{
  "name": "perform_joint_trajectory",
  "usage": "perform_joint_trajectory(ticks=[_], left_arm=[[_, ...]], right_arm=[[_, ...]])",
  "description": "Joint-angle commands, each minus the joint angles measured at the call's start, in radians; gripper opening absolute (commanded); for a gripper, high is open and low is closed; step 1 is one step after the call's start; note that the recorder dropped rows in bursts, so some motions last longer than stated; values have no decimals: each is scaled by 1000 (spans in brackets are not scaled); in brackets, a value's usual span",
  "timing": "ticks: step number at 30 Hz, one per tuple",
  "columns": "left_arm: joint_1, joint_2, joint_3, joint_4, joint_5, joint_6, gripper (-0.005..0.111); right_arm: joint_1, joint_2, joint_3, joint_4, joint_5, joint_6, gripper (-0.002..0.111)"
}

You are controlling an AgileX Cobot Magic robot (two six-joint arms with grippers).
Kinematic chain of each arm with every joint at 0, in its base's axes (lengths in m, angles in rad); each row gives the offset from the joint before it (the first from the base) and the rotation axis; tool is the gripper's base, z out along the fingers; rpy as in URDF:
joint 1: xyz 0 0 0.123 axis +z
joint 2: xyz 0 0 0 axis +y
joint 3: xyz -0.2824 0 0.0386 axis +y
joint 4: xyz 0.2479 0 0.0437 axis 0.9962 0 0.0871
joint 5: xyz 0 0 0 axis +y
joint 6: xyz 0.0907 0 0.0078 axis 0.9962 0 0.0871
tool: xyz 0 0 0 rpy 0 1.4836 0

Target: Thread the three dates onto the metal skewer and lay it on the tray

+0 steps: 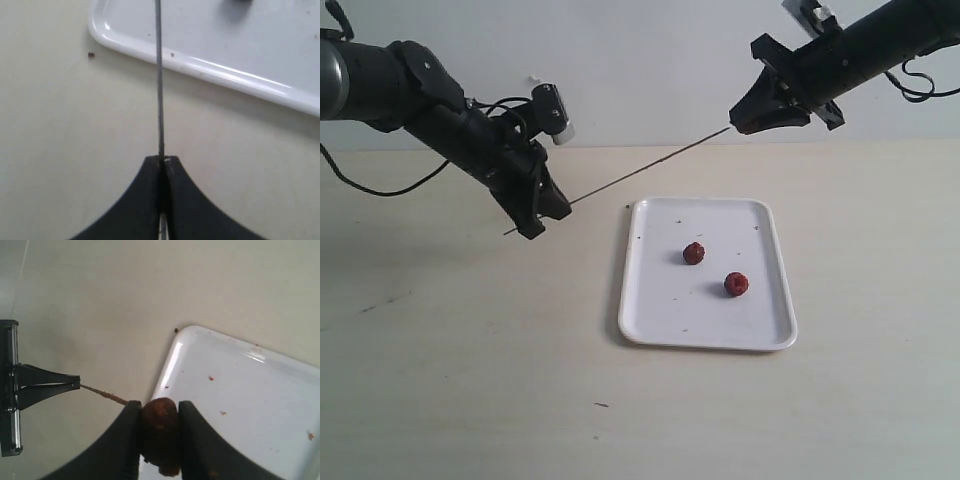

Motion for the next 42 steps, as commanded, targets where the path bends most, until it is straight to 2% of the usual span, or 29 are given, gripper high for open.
perform_joint_trajectory(ticks=[1, 8, 42], left_arm=[[-2, -1, 3, -32, -16, 19, 0], [-2, -1, 3, -60, -21, 45, 0], [11, -1, 16, -58, -64, 63, 0]], right_arm=[[-2, -11, -7, 32, 0, -16, 24], [0, -11, -7, 89, 0, -18, 24], [-2, -11, -7, 89, 0, -24, 24]])
